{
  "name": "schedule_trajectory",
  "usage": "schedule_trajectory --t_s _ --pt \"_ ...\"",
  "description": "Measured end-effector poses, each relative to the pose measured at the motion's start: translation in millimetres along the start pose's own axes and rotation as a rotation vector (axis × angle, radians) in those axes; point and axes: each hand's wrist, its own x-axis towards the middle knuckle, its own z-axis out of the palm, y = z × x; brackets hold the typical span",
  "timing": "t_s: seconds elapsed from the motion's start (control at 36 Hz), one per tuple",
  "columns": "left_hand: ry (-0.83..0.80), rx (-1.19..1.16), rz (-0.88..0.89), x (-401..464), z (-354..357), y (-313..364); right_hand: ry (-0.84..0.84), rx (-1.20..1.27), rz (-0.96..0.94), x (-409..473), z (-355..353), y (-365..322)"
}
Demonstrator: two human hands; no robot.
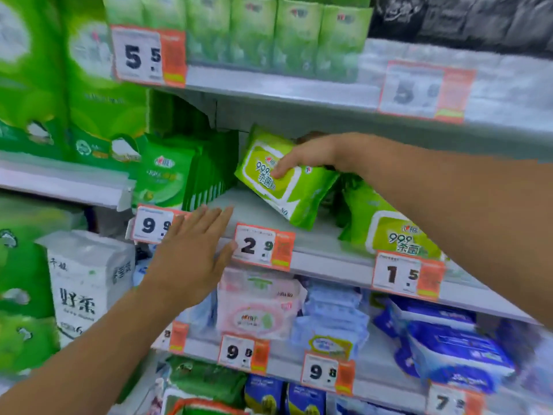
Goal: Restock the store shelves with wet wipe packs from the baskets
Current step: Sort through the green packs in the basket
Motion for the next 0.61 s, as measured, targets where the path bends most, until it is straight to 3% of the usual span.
schedule_trajectory --t_s 0.08,0.19,0.31,0.39,0.5,0.61 --pt "-0.038 -0.027 -0.005 7.6 10.9 -7.8 0.061 -0.442 0.032 38.2 0.0 19.7" --pt "-0.028 -0.015 0.021 19.3 14.6 -11.3 0.066 -0.562 0.031 74.5 1.7 44.2" --pt "-0.040 -0.031 0.021 22.6 13.9 -14.4 0.151 -0.844 0.113 90.9 -0.6 48.0" --pt "-0.041 -0.041 0.019 21.8 16.8 -14.2 0.090 -0.825 0.099 116.4 -3.2 58.7" --pt "-0.067 -0.065 0.021 18.7 16.6 -13.9 0.138 -0.849 0.033 111.6 -7.3 50.3" --pt "-0.041 -0.072 0.024 17.9 16.1 -12.6 0.156 -0.955 0.110 116.4 -11.7 48.9"
